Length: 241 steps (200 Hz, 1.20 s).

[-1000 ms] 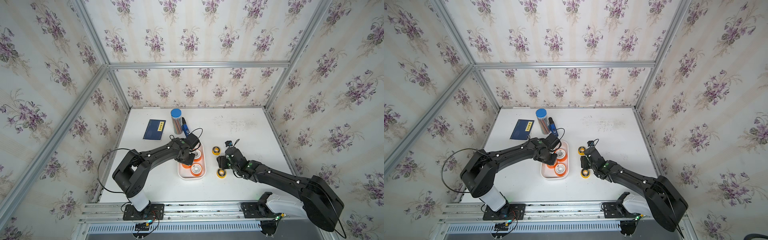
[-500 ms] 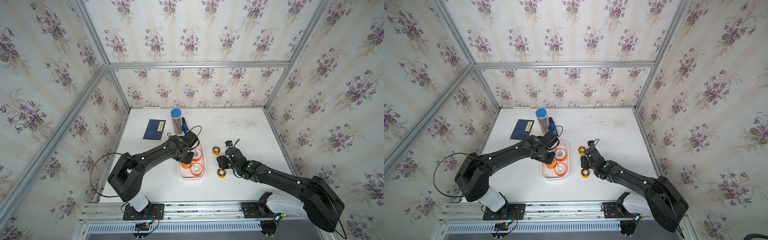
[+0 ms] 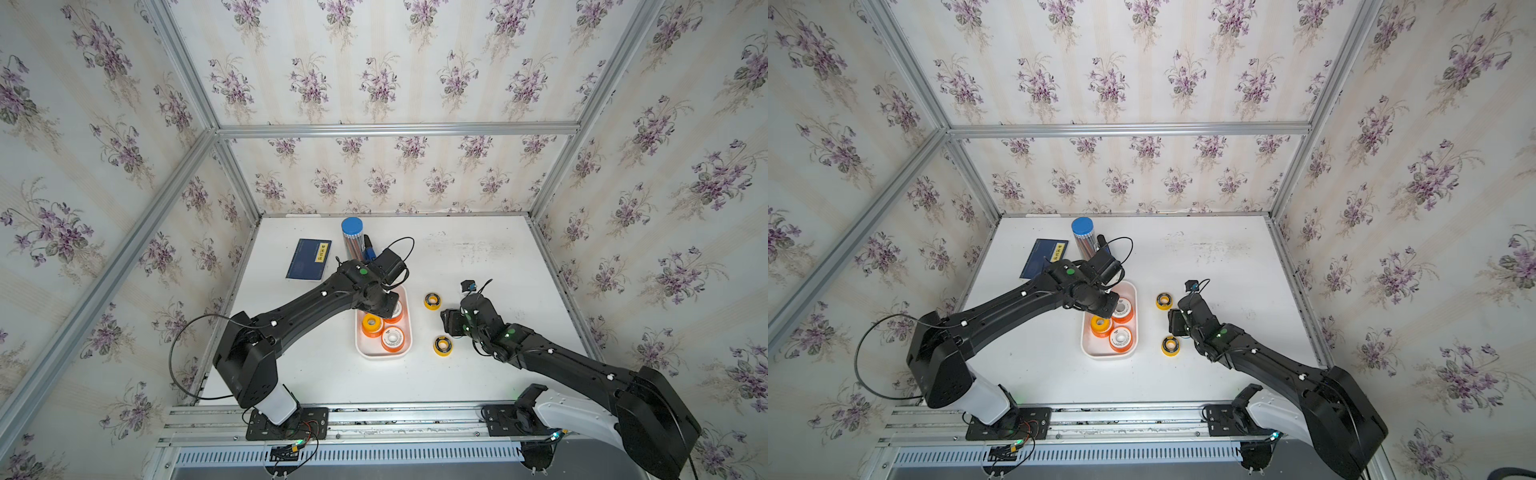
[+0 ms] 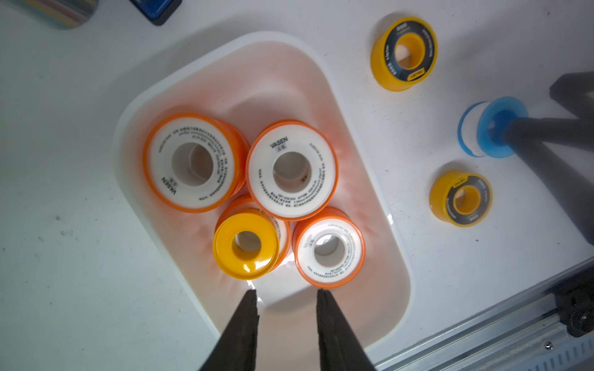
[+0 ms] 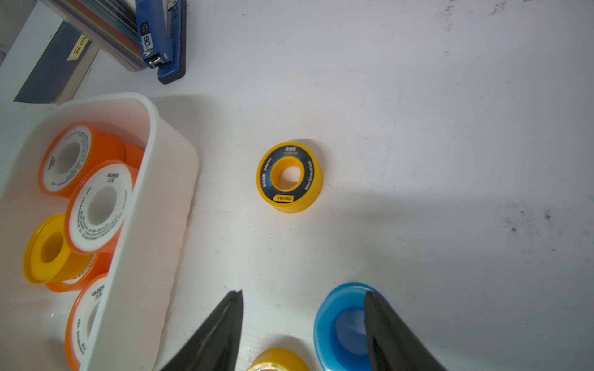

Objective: Put the sealing tape into the storage box
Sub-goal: Pick up the sealing tape at the center of the board.

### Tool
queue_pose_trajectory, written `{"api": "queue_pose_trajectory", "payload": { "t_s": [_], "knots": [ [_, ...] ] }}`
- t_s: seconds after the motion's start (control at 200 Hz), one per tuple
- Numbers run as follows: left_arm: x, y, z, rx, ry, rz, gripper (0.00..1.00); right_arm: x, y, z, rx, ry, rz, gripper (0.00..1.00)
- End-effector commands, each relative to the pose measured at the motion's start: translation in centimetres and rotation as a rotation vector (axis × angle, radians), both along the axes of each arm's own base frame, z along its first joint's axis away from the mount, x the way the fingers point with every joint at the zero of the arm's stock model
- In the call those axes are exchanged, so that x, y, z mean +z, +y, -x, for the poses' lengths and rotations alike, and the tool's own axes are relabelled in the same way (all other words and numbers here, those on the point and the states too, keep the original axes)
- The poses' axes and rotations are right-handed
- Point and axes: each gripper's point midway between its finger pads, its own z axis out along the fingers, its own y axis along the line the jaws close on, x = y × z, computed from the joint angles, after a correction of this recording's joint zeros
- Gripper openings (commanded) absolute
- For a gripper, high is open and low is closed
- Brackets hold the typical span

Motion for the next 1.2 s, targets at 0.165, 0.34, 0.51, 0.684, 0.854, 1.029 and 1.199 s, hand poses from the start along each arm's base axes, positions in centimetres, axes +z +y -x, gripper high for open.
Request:
{"api": "queue_pose_trajectory", "payload": {
  "t_s": [0.165, 0.34, 0.51, 0.684, 0.854, 1.029, 1.199],
  "knots": [
    [-0.2, -5.6, -2.2, -0.100, 0.017, -0.031, 0.46, 0.3, -4.3, 0.6, -0.157, -0.030, -0.062, 0.69],
    [-1.4, -9.5, -4.3, -0.133, 0.025, -0.037, 0.71, 0.5, -6.8, 1.0, -0.248, -0.057, -0.091, 0.72],
    [-3.3, -12.0, -6.0, -0.139, 0.031, -0.055, 0.84, 0.9, -7.3, 1.5, -0.264, -0.090, -0.117, 0.73],
    [-6.0, -12.8, -7.3, -0.121, 0.042, -0.102, 0.91, 0.8, -7.3, 1.5, -0.264, -0.090, -0.120, 0.74],
    [-8.2, -13.4, -7.9, -0.116, 0.053, -0.116, 0.91, 0.7, -7.1, 1.4, -0.258, -0.081, -0.115, 0.74],
    [-10.3, -13.8, -8.1, -0.107, 0.067, -0.127, 0.90, 0.7, -7.1, 1.4, -0.256, -0.085, -0.119, 0.74],
    [-11.6, -14.1, -8.2, -0.101, 0.074, -0.131, 0.85, 0.7, -7.1, 1.4, -0.253, -0.085, -0.120, 0.74]
  ]
}}
